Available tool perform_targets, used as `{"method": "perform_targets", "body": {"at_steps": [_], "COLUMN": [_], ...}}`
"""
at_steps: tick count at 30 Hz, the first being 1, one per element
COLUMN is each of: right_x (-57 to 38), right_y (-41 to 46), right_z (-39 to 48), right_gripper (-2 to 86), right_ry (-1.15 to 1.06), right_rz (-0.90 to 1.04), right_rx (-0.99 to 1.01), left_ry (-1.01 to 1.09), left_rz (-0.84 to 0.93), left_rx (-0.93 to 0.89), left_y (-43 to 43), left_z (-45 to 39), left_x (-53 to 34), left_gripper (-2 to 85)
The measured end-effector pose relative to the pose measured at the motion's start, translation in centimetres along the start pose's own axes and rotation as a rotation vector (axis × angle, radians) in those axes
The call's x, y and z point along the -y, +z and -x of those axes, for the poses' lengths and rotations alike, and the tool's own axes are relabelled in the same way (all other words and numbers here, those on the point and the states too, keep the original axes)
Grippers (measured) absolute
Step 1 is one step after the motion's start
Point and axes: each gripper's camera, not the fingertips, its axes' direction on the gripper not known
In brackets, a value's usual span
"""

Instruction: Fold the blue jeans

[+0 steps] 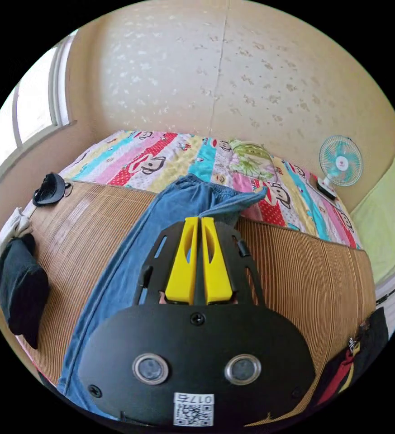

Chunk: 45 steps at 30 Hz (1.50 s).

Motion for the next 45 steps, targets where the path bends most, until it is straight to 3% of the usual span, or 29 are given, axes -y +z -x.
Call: {"method": "perform_targets", "body": {"at_steps": [6,11,16,21,25,29,32,38,40,45], "right_x": [0.0,-3.2,-10.4,-24.1,-31.1,-37.0,-40.2,-43.1,-44.1,-49.6], "right_y": [5.8,9.6,5.4,-4.1,-8.6,-9.4,-10.2,-12.7,-14.0,-18.3], "right_z": [6.8,8.1,7.4,3.3,-0.5,-2.7,-3.6,-5.6,-6.9,-11.7], "right_gripper": [3.2,8.0,9.6,10.7,13.5,14.9,13.8,3.4,2.8,2.2], "right_ry": [0.047,-0.029,-0.111,-0.152,0.015,0.121,0.155,0.034,-0.031,-0.155], "right_rz": [0.123,0.262,0.253,0.174,0.144,0.319,0.293,0.354,0.367,0.429], "right_rx": [0.208,0.336,0.410,0.314,0.256,0.382,0.462,0.432,0.453,0.529], "left_ry": [-0.124,-0.254,-0.270,-0.187,-0.136,-0.181,-0.185,-0.152,-0.126,-0.073], "left_rz": [-0.100,-0.121,-0.116,-0.352,-0.404,-0.282,-0.258,-0.125,-0.034,0.393], "left_rx": [0.192,0.167,0.294,0.317,0.275,0.360,0.457,0.528,0.507,0.208], "left_y": [-8.6,-9.5,-10.0,-11.0,-8.7,-4.5,-2.4,0.6,1.5,6.3], "left_z": [2.4,6.6,4.9,2.6,2.8,3.2,2.4,0.5,-0.1,0.0], "left_x": [-3.4,-4.9,-5.2,-6.4,-6.1,-4.1,-3.1,-2.9,-3.2,-4.8], "left_gripper": [-0.9,-0.5,0.8,7.9,9.1,9.4,6.9,1.1,0.4,-0.4]}}
